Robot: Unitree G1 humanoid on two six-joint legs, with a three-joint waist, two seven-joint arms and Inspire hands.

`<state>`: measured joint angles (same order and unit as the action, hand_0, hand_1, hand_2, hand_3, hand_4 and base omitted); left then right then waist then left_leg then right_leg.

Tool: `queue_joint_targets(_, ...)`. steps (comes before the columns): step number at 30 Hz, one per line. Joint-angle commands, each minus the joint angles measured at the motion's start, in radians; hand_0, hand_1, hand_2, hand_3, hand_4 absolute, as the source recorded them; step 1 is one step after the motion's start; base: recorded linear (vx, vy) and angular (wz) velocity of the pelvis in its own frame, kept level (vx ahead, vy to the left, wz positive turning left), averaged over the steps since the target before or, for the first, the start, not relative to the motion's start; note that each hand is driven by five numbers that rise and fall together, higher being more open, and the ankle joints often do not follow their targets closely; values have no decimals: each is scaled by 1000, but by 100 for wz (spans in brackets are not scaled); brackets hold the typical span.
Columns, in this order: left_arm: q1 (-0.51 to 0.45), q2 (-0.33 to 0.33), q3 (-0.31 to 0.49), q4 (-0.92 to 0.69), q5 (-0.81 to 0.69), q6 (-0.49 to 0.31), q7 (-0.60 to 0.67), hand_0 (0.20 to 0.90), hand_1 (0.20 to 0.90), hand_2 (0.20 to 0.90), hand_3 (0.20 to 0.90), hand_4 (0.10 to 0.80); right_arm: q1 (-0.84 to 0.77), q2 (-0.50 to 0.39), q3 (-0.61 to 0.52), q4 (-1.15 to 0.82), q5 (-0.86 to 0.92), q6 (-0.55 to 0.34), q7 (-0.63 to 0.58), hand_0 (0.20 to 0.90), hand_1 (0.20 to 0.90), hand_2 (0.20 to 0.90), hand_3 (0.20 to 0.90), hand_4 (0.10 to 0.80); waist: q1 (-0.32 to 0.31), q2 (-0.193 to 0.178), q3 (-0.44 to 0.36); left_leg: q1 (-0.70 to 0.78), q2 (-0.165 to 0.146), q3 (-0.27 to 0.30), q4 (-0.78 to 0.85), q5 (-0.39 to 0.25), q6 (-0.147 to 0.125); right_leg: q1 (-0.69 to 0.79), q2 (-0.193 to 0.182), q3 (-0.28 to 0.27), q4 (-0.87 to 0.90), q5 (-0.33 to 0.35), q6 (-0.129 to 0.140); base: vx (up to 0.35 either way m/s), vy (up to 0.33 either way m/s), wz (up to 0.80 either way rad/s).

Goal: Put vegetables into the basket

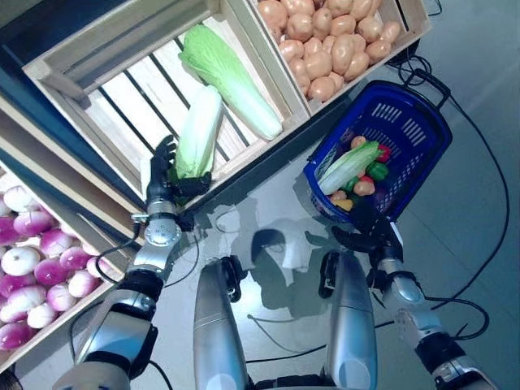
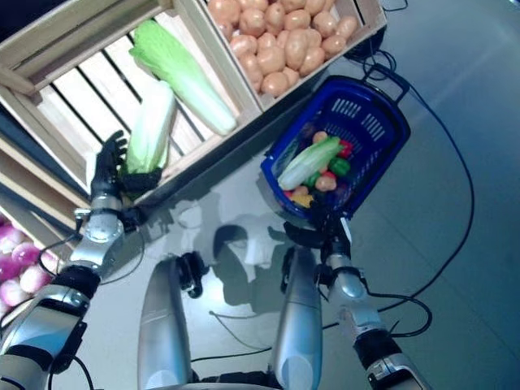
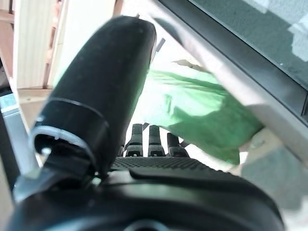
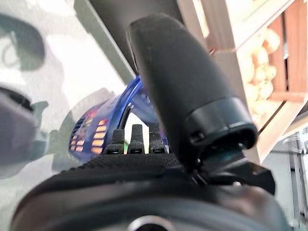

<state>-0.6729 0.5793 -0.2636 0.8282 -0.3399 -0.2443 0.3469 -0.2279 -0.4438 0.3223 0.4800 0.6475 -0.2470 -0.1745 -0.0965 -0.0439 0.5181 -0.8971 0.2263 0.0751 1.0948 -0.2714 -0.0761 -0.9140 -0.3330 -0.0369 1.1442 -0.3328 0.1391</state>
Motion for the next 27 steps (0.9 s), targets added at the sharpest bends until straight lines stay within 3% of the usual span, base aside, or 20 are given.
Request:
queue_joint_targets(1,-97,91,-26,17,-54,1,-4,900,900,900,900,800,-48,-46,-38,-75,58,-64,-32,900,900,900,900,800,-15,9,-34,83,62,-21,45,-149,-41,40,-14,15,-47,12,-10,-88,-15,1)
queue_joint_targets(6,-159,110,-36,89,-105,97,-23,900,900,900,900,800,-84,-61,-42,-68,56,-70,-46,900,900,900,900,800,-25,4,-22,-6,73,-30,116,-161,-41,-39,-11,6,18,-4,-13,-69,-17,-3)
queue_joint_targets(17,-198,151,-16,168,-133,209,-11,900,900,900,900,800,-96,-82,-78,-70,71,-63,-86,900,900,900,900,800,-24,-9,-19,-140,79,-66,217,-176,-38,-163,-13,2,129,-33,-17,-46,-33,4)
queue_joint_targets(18,-204,160,-20,171,-122,219,-10,658,658,658,658,638,-95,-84,-86,-68,83,-67,-82,900,900,900,900,800,-23,-12,-22,-151,81,-69,224,-176,-35,-173,-12,-1,140,-37,-18,-52,-49,-7)
queue_joint_targets(19,-203,163,-22,169,-112,208,-1,300,300,300,300,400,-95,-83,-91,-67,87,-75,-77,900,900,900,900,800,-22,-13,-24,-155,81,-71,226,-175,-33,-177,-11,-3,145,-39,-19,-45,-54,-10)
queue_joint_targets(27,-147,164,6,140,-83,190,19,300,300,300,300,400,-86,-63,-104,-69,78,-102,-43,900,900,900,900,800,-17,-1,-62,-73,77,-46,159,-157,-23,-97,-3,-19,90,-35,-22,21,-36,0)
